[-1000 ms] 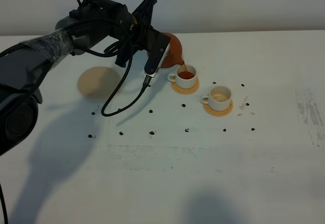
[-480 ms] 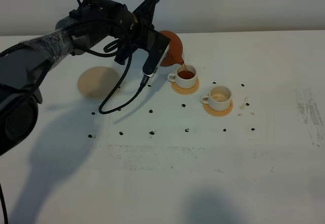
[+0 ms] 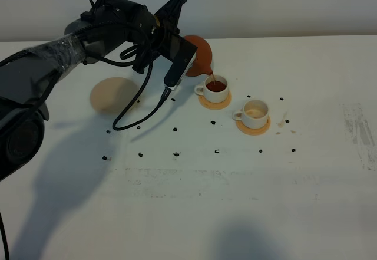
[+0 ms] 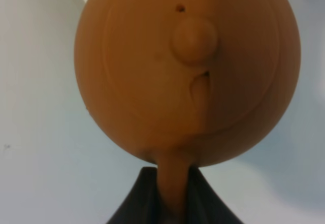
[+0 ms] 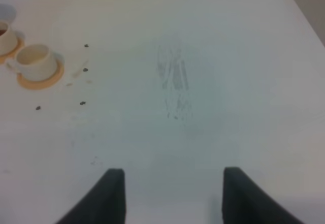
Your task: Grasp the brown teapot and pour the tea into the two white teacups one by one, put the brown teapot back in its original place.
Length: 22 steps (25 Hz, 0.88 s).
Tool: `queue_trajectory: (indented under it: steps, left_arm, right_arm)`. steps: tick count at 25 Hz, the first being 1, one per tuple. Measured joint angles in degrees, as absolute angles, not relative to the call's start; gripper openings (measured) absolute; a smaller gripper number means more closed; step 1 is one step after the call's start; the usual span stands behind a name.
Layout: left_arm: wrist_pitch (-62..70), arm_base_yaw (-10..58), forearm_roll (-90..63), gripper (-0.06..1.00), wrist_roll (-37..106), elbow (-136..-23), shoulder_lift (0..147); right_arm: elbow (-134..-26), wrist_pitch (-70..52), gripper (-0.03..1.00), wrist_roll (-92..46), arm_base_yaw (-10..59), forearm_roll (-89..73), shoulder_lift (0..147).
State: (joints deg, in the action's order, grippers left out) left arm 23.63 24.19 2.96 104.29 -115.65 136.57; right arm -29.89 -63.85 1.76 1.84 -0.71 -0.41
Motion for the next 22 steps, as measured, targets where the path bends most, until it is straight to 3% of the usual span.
queue_trajectory:
  steps: [22]
  left_arm:
    - [22.91, 24.19, 1.4, 0.08, 105.41, -115.65, 136.57]
  right_arm:
    - [-29.89, -63.85, 0.42, 1.76, 1.84, -0.71, -0.41]
